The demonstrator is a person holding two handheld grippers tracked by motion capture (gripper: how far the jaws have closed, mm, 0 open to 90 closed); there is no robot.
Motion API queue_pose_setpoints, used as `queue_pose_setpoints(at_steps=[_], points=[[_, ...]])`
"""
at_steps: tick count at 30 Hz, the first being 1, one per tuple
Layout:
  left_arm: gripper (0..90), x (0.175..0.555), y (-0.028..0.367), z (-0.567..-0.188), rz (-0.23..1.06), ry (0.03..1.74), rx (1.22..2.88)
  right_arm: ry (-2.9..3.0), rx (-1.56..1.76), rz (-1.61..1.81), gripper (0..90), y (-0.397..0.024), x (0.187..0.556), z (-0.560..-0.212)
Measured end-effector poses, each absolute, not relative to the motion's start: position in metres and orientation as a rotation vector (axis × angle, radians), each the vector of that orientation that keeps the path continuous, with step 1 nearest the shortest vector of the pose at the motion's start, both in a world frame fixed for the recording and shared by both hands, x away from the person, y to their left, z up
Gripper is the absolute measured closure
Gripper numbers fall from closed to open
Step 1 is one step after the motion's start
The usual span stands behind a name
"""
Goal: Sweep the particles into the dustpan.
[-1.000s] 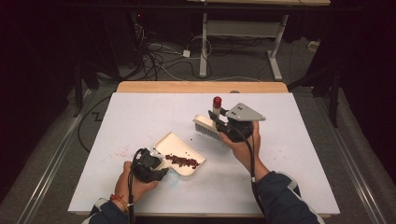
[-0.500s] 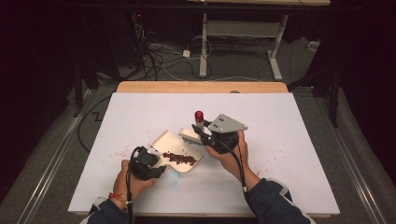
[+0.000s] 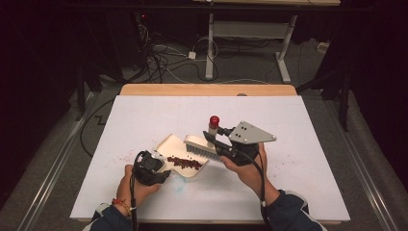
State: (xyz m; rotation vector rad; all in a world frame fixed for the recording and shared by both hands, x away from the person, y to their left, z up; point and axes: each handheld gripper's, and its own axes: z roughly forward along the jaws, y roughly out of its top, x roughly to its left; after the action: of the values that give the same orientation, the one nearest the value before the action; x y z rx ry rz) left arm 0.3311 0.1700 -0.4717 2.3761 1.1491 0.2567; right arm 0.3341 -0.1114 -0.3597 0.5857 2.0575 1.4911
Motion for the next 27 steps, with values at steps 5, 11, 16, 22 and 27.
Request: queue_pose_setpoints(at_steps=[5,11,16,22,27], points=[[63.7,0.331,0.17,-0.473,0.256,1.154,2.369,2.002,0.599,1.381,69.8,-0.109,0.341,-0.373],[63.7,0.33,0.169,-0.473,0.267,1.168,2.352,2.075,0.571,1.359,69.8,-0.094,0.339,-0.389],[63.7,0.327,0.165,-0.474,0.278,1.205,2.327,2.115,0.526,1.346,69.8,-0.073,0.323,-0.39],[63.7,0.326,0.16,-0.474,0.301,1.221,2.317,2.14,0.521,1.349,69.8,-0.064,0.315,-0.388],[63.7,0.326,0.159,-0.474,0.3,1.225,2.312,2.132,0.546,1.364,69.8,-0.064,0.311,-0.387]])
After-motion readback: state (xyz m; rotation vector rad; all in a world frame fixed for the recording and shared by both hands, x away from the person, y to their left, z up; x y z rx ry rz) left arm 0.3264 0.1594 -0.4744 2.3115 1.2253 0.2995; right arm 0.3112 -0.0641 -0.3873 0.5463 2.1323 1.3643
